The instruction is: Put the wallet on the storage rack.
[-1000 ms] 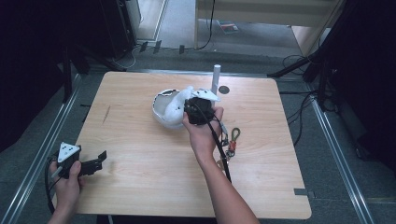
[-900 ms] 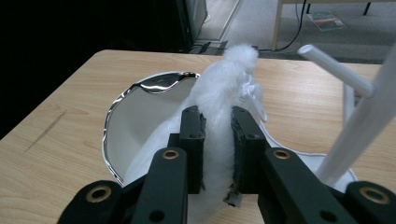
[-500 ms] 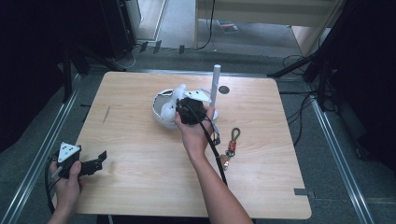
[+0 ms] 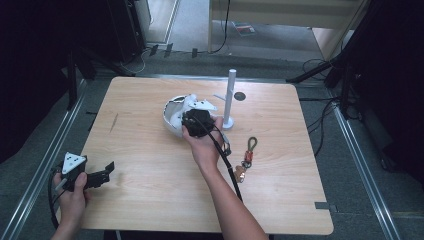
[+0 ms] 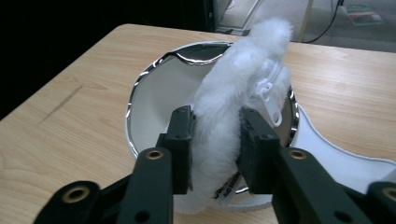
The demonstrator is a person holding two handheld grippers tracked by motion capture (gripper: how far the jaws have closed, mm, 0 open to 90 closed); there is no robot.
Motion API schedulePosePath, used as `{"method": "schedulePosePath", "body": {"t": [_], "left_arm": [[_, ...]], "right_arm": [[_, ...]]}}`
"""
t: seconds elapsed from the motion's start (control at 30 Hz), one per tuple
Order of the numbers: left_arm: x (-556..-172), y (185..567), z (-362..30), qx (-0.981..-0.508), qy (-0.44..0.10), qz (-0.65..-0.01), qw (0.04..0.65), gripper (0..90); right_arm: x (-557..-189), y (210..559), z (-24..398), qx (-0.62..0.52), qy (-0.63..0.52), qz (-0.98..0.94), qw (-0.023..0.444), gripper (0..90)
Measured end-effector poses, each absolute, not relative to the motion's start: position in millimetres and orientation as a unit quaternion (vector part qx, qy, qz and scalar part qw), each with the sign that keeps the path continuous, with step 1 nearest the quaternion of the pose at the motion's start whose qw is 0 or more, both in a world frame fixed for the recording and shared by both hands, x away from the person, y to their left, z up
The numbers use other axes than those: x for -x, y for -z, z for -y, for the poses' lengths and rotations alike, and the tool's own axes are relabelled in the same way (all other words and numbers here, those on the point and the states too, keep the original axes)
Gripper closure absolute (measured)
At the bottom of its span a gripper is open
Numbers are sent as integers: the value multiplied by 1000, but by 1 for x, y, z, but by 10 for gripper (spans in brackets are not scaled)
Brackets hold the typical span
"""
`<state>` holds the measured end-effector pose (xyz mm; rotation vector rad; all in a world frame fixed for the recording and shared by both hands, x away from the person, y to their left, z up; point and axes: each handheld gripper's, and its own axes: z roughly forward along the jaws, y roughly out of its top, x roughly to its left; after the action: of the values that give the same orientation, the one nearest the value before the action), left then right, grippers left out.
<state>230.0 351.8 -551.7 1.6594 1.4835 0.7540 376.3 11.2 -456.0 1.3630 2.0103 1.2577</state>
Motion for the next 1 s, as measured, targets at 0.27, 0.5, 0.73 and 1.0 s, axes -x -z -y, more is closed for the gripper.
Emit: {"method": "schedulePosePath", "body": {"t": [0.27,0.5,0.73,1.0], "left_arm": [[-230,552,-352,-652,-295,-583,385,4],[-230,552,-352,-652,-296,-583,385,4],[-230,552,-352,-650,-297,-583,386,4],[-229,552,-352,-652,-296,-583,384,4]], "right_arm": [[-371,452,1,-481,-443,-734,185,504],[-360,448,13,-477,-432,-744,179,443],[-350,447,26,-484,-398,-761,169,329],[-341,450,42,-515,-343,-765,178,57]]}}
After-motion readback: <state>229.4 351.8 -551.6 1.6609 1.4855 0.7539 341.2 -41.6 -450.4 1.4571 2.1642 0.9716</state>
